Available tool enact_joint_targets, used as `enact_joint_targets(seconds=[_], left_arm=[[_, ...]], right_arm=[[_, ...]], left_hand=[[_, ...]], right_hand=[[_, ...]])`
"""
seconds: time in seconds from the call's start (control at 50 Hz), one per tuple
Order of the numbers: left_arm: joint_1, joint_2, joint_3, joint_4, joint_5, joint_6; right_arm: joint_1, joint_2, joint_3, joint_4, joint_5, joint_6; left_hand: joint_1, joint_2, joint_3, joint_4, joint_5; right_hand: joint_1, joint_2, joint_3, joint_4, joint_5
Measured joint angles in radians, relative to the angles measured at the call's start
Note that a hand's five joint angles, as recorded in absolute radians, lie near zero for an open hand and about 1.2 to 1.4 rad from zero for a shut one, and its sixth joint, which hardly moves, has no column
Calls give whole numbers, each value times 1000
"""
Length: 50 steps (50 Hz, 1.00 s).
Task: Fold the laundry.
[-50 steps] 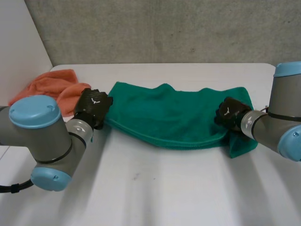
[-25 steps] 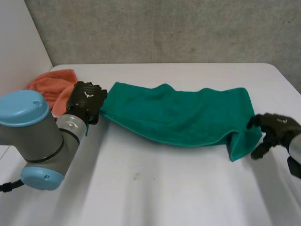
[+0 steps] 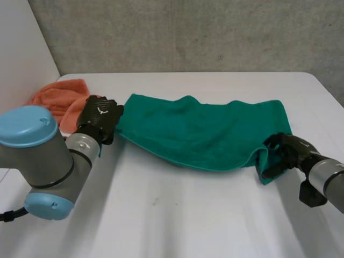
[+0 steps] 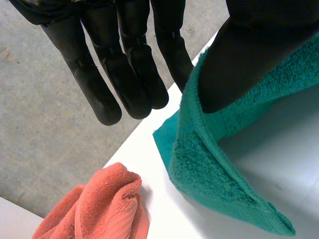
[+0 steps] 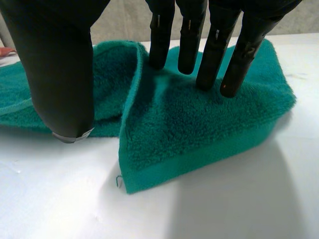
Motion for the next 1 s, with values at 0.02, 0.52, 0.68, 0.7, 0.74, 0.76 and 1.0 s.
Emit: enact_joint_targets(seconds=[0.02, 0.52, 0.68, 0.7, 0.74, 0.76, 1.0], left_arm=[[0, 0, 0, 0, 0, 0], [-1, 2, -8, -3, 6, 0], [0, 12, -18, -4, 6, 0], [0, 13, -18, -4, 6, 0], [0, 13, -19, -4, 6, 0], [0, 13, -20, -4, 6, 0], [-1, 13, -21, -5, 6, 1]], right_arm=[[6, 8, -9, -2, 5, 1], [127, 185, -187, -22, 202, -38], [164, 204, -220, -24, 214, -36], [170, 209, -225, -23, 216, -35], [183, 219, -237, -20, 222, -34], [187, 222, -241, -19, 224, -33], [226, 227, -264, -13, 239, -31]], left_hand=[[0, 0, 0, 0, 0], [0, 0, 0, 0, 0], [0, 0, 0, 0, 0], [0, 0, 0, 0, 0], [0, 0, 0, 0, 0], [0, 0, 0, 0, 0], [0, 0, 0, 0, 0]], right_hand=[[0, 0, 0, 0, 0], [235, 264, 268, 268, 267], [186, 195, 194, 198, 215], [166, 178, 172, 174, 192], [144, 154, 147, 147, 166], [135, 148, 140, 138, 157], [93, 91, 85, 89, 101]])
